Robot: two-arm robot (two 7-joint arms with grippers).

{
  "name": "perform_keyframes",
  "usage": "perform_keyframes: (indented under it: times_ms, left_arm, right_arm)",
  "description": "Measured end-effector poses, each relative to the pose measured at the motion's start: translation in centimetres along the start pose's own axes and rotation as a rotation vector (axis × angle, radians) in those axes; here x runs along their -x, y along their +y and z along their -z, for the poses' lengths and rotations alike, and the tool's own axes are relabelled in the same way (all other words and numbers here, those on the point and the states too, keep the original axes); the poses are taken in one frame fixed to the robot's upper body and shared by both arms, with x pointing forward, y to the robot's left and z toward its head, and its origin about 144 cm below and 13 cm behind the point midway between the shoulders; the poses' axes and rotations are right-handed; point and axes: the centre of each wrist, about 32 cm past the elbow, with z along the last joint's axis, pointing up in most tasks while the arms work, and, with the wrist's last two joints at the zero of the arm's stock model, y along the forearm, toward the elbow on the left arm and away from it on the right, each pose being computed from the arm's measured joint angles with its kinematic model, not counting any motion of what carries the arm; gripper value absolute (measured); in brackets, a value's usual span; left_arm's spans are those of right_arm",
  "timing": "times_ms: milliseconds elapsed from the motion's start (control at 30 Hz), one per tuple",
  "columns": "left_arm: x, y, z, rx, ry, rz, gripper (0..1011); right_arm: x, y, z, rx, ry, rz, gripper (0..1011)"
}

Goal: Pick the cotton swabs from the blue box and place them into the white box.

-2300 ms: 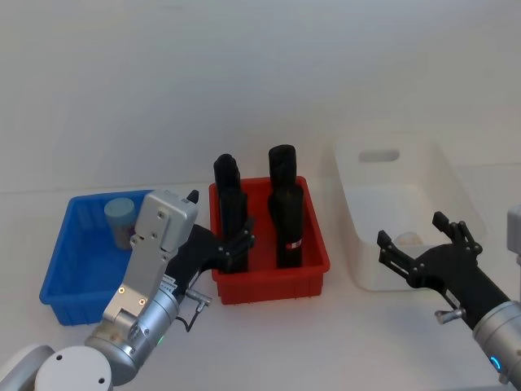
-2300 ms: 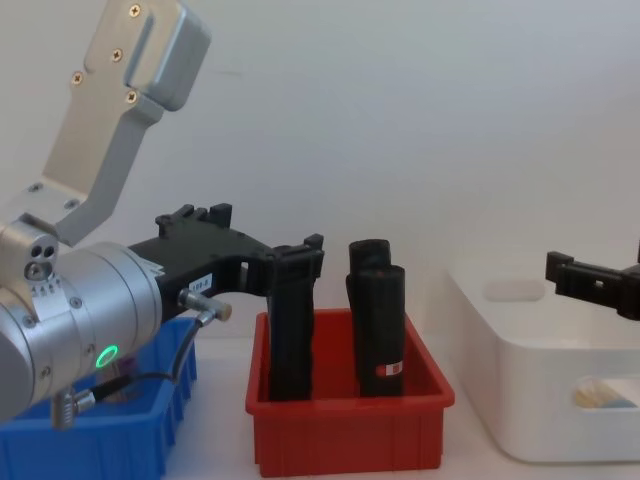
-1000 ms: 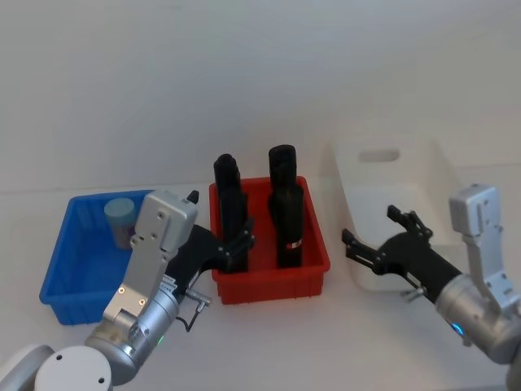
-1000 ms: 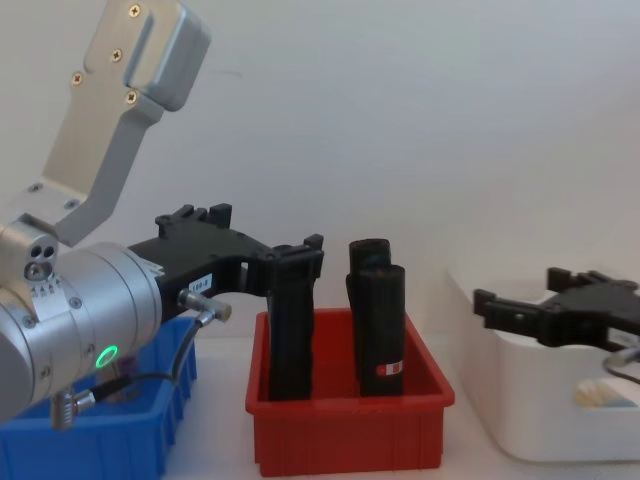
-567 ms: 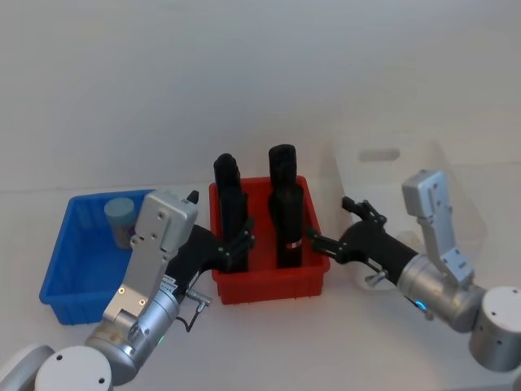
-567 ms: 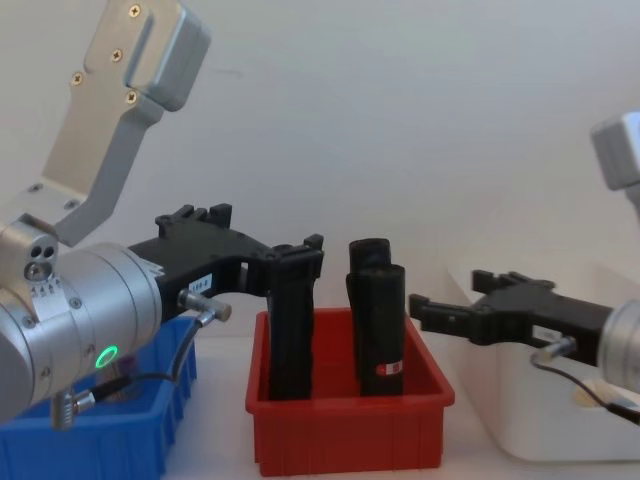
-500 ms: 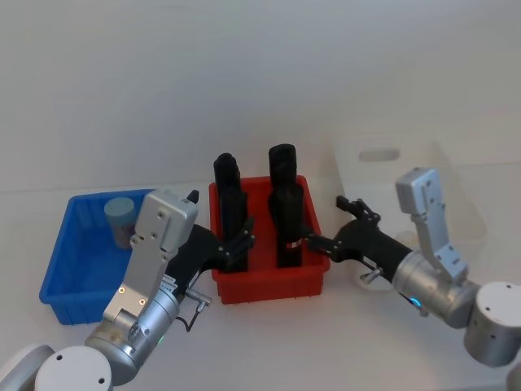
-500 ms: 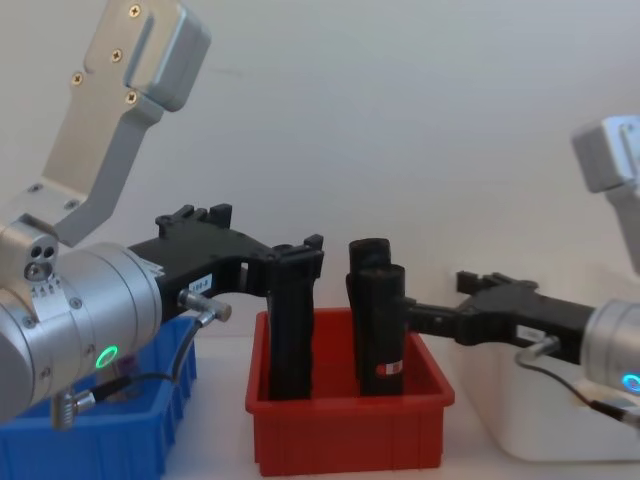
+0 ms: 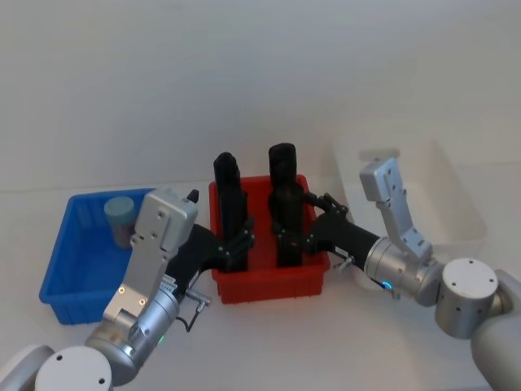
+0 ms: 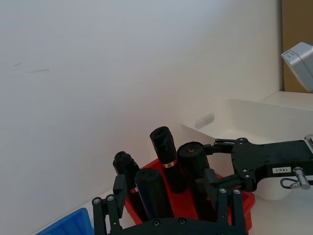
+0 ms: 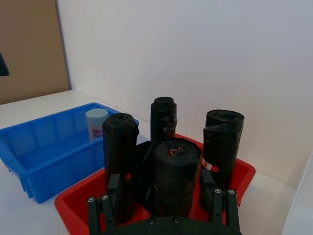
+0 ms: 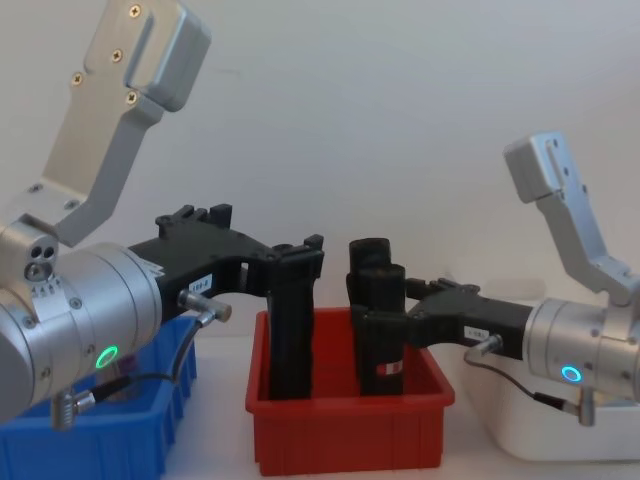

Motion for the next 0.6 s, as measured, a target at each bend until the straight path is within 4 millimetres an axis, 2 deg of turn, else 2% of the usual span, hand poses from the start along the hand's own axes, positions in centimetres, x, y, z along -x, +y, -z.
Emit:
perform_keyframes:
  times_ms: [233,433,500,600]
  left_arm:
    - [0.0,0.0,0.0,0.0,0.0,0.0,1004]
    - [0.0,0.0,0.0,0.0,0.0,0.0,1004]
    - [0.0,0.0,0.0,0.0,0.0,0.0,1004]
    - [0.0,0.0,0.0,0.0,0.0,0.0,1004]
  right_arm:
    - [-0.5,1.1,0.1,0.007,-0.003,-0.017,997]
    - [-0.8,1.7,0.1,0.012,-0.007,-0.023,860]
    - [-0.9,1.9,0.1,0.014,-0.008,-0.023,783]
    - [-1.0,2.0,0.2,0.016,-0.009,-0.022,731]
